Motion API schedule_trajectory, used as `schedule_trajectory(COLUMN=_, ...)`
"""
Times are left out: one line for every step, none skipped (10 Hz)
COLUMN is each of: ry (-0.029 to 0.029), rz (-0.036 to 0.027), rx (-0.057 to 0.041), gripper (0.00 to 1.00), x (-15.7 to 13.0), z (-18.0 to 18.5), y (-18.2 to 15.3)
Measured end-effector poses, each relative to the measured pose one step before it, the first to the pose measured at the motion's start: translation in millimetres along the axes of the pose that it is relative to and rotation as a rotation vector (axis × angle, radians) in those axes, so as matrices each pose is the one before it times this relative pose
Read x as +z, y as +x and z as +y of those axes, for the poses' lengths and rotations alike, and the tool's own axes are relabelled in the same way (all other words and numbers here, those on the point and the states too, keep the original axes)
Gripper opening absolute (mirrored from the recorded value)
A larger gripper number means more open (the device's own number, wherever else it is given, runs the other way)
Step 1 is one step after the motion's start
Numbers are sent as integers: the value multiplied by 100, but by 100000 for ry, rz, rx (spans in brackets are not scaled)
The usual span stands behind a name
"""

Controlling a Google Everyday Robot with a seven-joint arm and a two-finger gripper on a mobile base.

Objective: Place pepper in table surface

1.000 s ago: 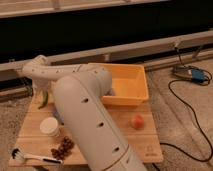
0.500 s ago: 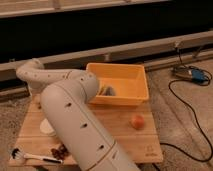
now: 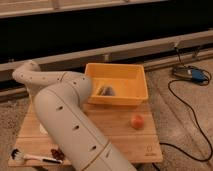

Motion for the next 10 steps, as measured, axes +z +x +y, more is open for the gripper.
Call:
schedule_trajectory(ry=804, rz=1143, rx=27, gripper=65, x=725, z=-185, y=-84)
schedule_trajectory(ry=1189, rz=1895, rx=1, gripper=65, x=959, z=-149, y=-84)
schedule_trajectory(ry=1177, rz=840, rx=293, gripper=65, x=264, z=-373, y=-224)
schedule_trajectory(ry=18, rz=74, rx=124, gripper=65, x=-11, z=-20, y=-31)
schedule_trajectory(ry=7, rz=26, rx=-52, gripper=65, x=17, z=36, y=15)
schedule_trajectory(ry=-4, rz=7, rx=-68, gripper=65, x=3, z=58, y=9)
schedule_trajectory(ry=-7, rz=-5, rx=23, gripper=65, x=0, z=-21, y=-1)
schedule_trajectory(ry=17, rz=30, rx=-1, gripper=65, x=19, z=-15, y=16)
schedule_trajectory(ry=-5, rz=18, rx=-53, gripper=65, x=9, z=34, y=13)
schedule_trajectory(ry=3, rz=11, rx=2, gripper=65, x=6, z=-6, y=6)
